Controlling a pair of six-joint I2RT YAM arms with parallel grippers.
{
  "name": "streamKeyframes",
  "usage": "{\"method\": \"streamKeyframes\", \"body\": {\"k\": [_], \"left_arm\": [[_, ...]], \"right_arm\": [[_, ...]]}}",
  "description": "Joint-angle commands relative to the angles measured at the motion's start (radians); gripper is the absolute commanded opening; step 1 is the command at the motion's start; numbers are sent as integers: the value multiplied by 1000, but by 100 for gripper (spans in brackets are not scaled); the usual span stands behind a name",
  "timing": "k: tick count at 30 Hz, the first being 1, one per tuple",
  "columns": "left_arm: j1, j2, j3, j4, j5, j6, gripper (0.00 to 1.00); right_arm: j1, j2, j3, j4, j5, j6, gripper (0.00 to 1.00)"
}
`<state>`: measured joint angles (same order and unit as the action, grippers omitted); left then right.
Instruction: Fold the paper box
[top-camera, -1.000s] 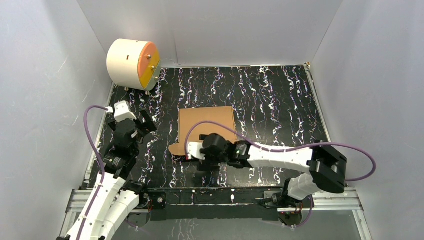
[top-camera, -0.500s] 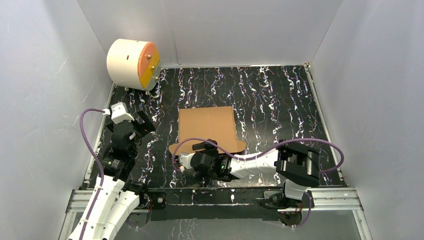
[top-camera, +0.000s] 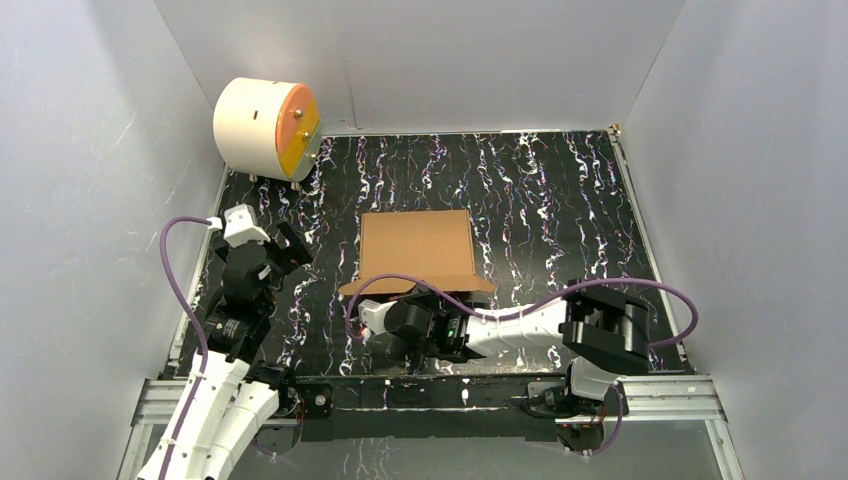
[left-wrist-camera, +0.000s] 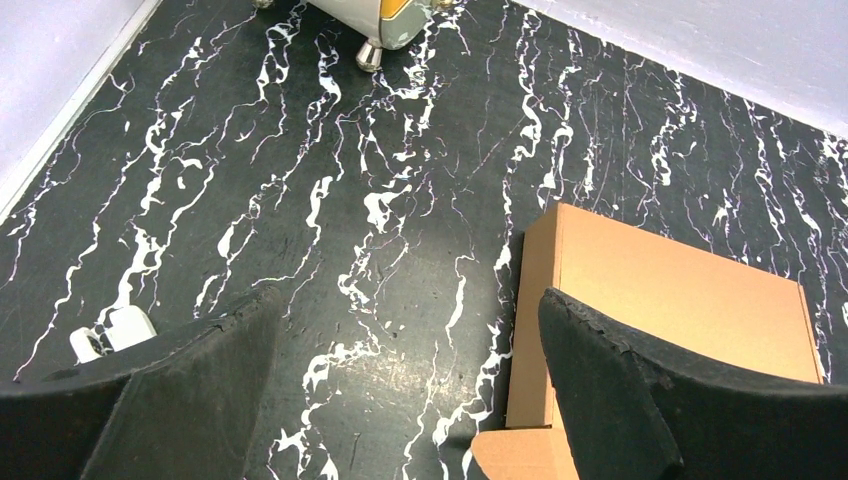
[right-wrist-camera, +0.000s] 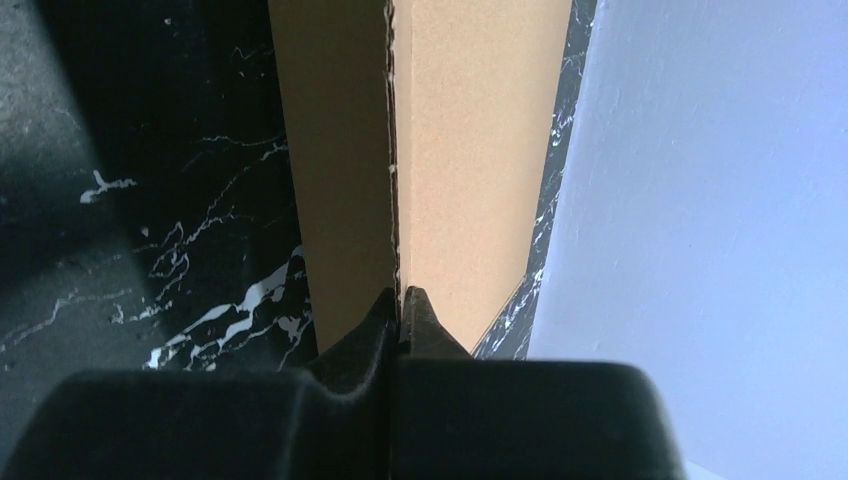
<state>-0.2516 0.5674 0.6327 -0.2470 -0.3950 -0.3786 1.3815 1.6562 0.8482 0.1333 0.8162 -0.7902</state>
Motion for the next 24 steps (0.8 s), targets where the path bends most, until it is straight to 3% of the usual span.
{"method": "streamKeyframes", "body": {"k": [1,8,15,24], "left_arm": [[5,-6,53,-1,57,-1,96],[5,7,208,-109,122,29,96],[5,47,360,-213,211,68,96],[5,103,392,-282,375,98,96]], "right_arm": [[4,-107,89,-107,-42,6,0],[-22,-192,300,-510,-232,93,0],[-104,-148,612,-892,-437,162,0],[-319,-29,845,-1117,-826,123,0]]}}
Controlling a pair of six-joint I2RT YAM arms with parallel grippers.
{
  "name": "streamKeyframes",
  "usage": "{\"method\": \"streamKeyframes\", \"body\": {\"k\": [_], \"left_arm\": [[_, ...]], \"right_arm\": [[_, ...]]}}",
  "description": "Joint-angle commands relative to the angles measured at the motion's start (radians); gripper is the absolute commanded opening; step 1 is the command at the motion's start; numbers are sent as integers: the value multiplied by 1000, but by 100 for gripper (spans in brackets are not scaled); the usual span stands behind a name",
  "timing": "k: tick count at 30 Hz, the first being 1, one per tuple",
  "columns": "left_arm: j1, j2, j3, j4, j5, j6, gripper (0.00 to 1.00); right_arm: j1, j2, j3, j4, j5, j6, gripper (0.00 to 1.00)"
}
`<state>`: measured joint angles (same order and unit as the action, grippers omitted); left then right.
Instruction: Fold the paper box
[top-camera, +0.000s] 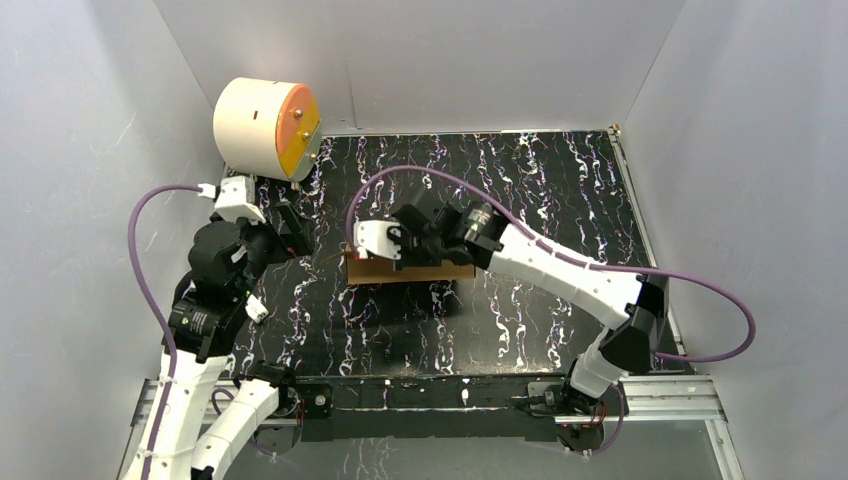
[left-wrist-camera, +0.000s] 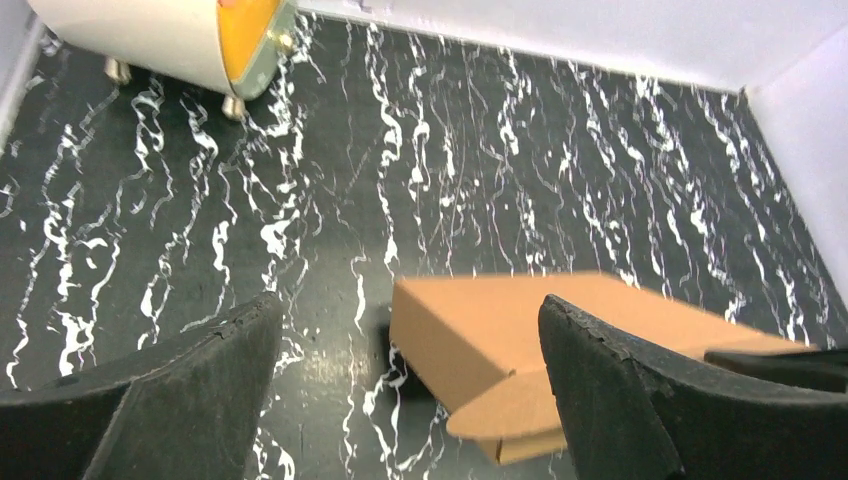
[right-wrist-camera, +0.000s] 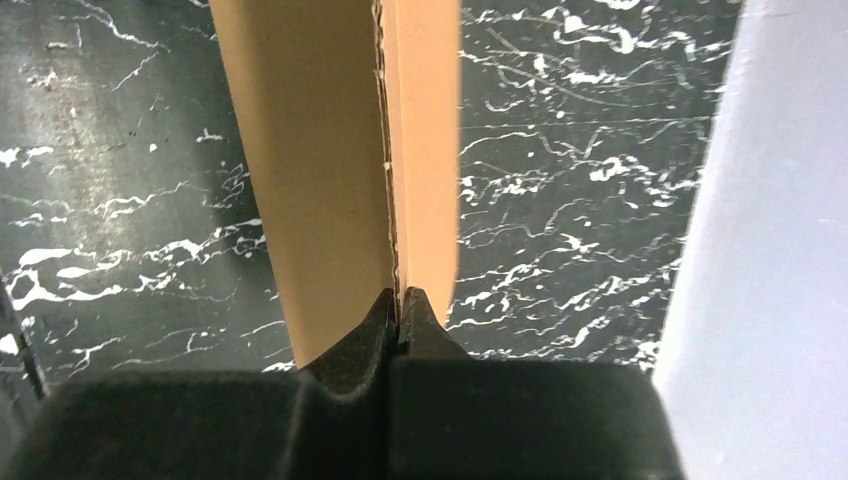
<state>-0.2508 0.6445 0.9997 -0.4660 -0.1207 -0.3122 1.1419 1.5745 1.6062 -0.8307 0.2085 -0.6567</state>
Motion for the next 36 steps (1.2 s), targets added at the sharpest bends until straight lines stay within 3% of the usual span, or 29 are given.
{"method": "streamKeyframes", "body": {"k": [1,7,11,16,27,36], "left_arm": [[4,32,22,-68,110,36,96],[4,71,8,-65,136,53,95],[4,100,11,-58,163,60,95],[4,102,28,-60,160,58,95],[4,63,106,-120,190,55,95],[4,68,120,-163,236,59,95]], "right_arm": [[-101,72,109,-169,-256,-19,0],[-191,182,223,-209,-314,-68,0],[-259,266,384,-296,-435,-107,0],[-273,315,507,-382,-484,-108,0],[-273,210,517,-444,-545,-56,0],[-272,238,541,-502,-568,-60,0]]}}
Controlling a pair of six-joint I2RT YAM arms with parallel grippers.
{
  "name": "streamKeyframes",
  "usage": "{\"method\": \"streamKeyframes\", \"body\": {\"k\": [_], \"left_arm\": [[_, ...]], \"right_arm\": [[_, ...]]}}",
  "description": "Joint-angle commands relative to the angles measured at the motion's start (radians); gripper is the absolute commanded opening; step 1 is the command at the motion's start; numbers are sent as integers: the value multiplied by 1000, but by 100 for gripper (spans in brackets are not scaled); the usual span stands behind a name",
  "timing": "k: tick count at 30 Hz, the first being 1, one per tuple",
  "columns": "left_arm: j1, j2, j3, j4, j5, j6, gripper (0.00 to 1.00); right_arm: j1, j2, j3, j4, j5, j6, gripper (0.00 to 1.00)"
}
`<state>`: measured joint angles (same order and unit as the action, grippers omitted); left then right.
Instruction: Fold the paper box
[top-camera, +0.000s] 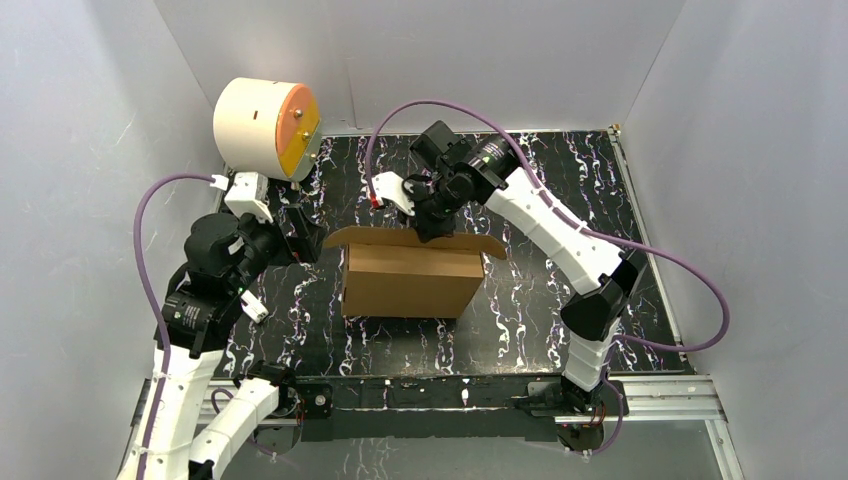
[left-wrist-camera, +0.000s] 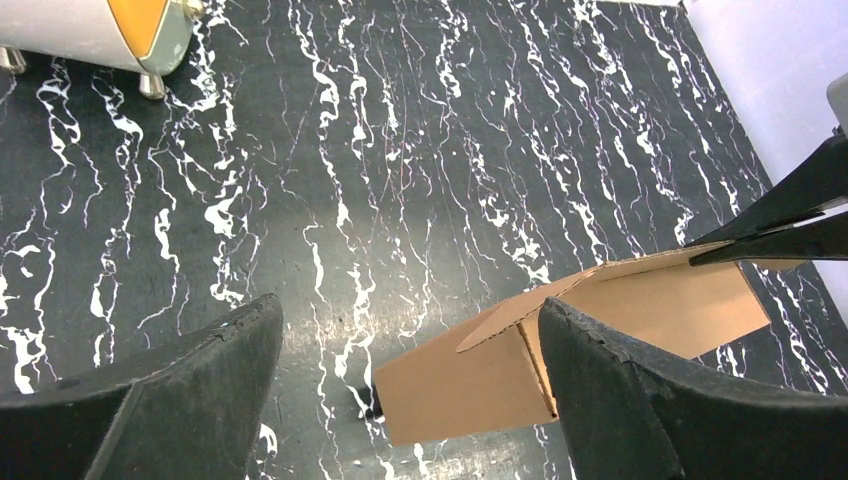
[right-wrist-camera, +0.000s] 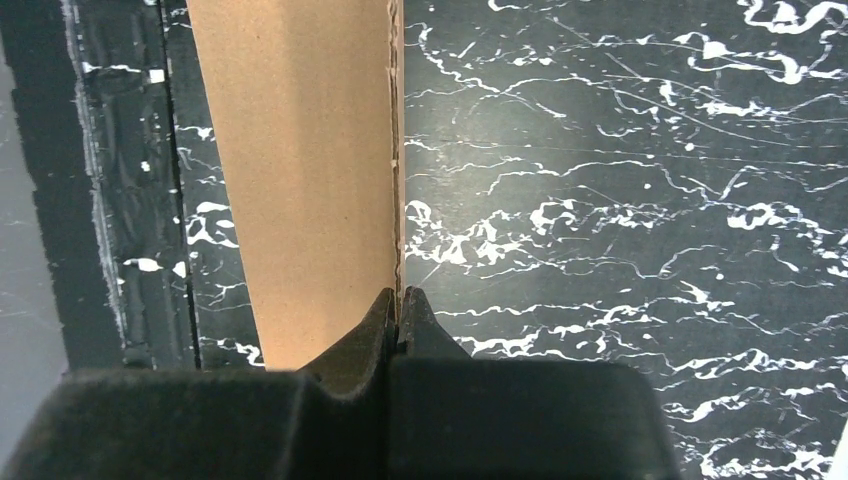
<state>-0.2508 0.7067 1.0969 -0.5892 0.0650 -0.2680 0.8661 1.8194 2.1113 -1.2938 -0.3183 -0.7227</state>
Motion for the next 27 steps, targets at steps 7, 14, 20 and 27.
{"method": "streamKeyframes", "body": {"k": [7,14,20,27], "left_arm": [[4,21,-28,-35,72,11,95],[5,40,-74,-6,68,40,95],[4,70,-97,28,76,73,94],[4,111,-93,39,79,110,95]], "right_arm": [[3,81,70,-53,-21,20,0],[17,119,109,-49,28,18,0],[31,141,126,-28,95,15,4],[55,137,123,8,139,23,27]]}}
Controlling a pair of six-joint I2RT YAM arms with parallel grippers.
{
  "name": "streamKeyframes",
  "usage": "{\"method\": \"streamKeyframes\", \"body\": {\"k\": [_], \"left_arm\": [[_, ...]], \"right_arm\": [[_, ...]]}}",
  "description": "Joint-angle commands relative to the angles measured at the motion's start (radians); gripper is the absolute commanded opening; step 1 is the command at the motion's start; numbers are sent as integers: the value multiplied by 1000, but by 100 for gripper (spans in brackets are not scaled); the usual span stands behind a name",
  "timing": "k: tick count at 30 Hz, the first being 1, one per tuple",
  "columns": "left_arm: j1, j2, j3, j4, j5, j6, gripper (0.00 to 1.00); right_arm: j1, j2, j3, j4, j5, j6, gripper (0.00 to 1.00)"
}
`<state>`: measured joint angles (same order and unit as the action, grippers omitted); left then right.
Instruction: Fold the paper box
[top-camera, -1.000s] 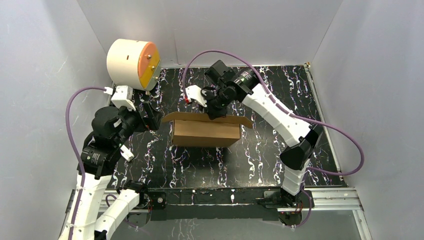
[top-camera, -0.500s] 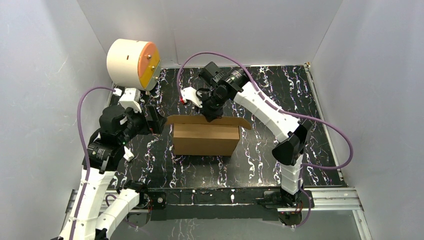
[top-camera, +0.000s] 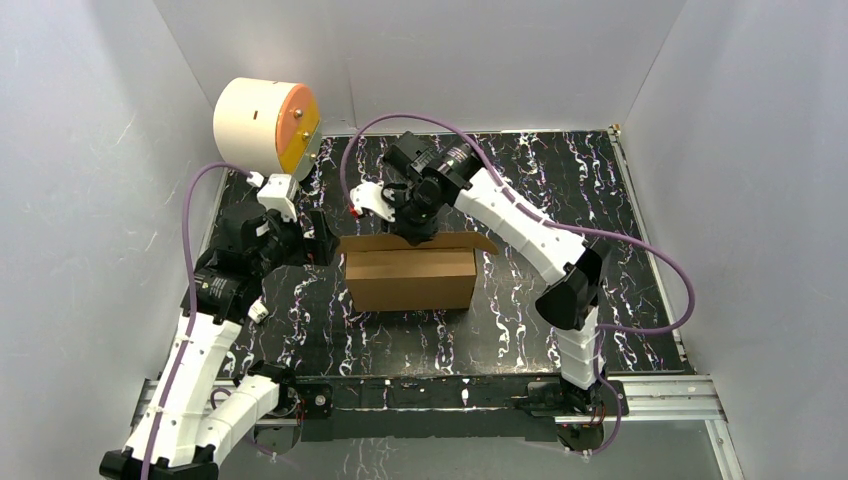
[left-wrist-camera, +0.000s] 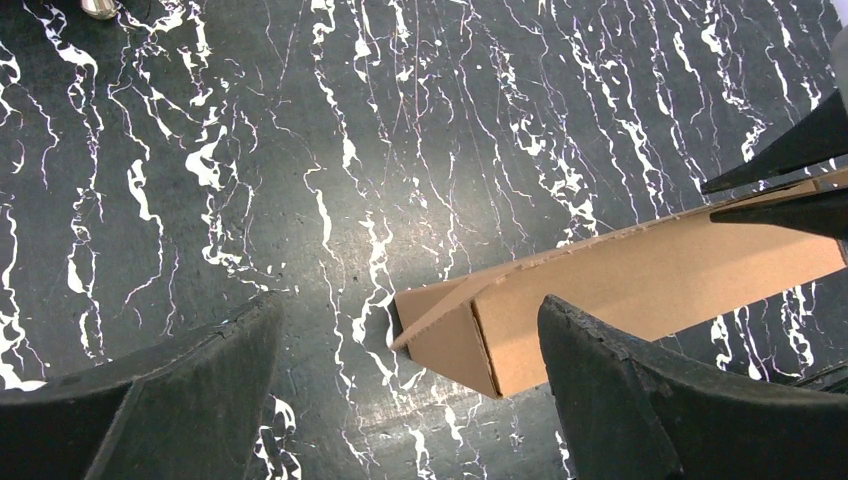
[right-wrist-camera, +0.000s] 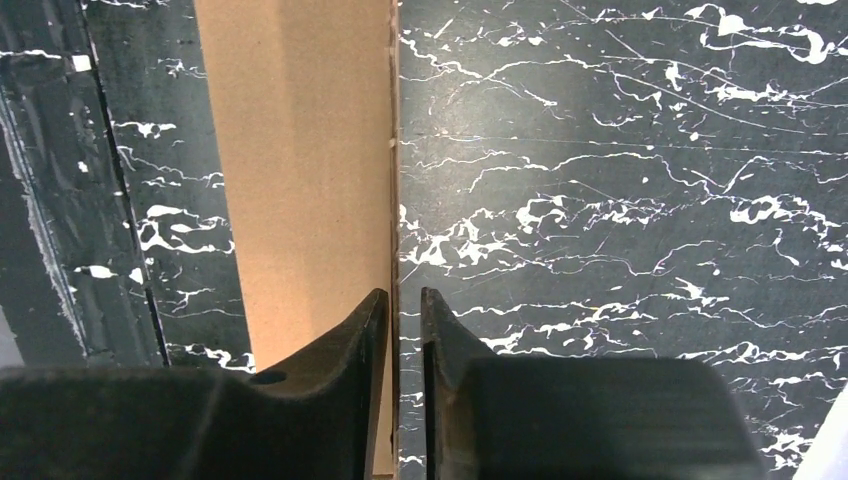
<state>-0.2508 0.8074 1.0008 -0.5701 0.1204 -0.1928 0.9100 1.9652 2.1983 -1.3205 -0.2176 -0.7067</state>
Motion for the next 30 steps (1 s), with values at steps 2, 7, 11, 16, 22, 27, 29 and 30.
{"method": "streamKeyframes", "body": {"k": [2,7,11,16,22,27,29,30], "left_arm": [[4,17,6,21,51,38,95],[4,19,6,9,93,46,94],[4,28,35,-31,88,65,94],[4,37,54,-67,92,84,94],[4,39,48,-97,79,96,94],[4,57,56,-98,73,105,94],[4,72,65,-97,81,106,93],[4,82,69,-97,87,106,93]], "right_arm": [[12,-32,19,64,42,15,35],[15,-170,-105,233,71,75,48],[14,-320,-270,381,149,143,56],[-1,-512,-468,512,250,284,64],[-27,-709,-745,591,356,448,65],[-64,-828,-886,603,408,521,64],[-68,-863,-919,619,400,534,63],[-70,-877,-933,629,405,540,62]]}}
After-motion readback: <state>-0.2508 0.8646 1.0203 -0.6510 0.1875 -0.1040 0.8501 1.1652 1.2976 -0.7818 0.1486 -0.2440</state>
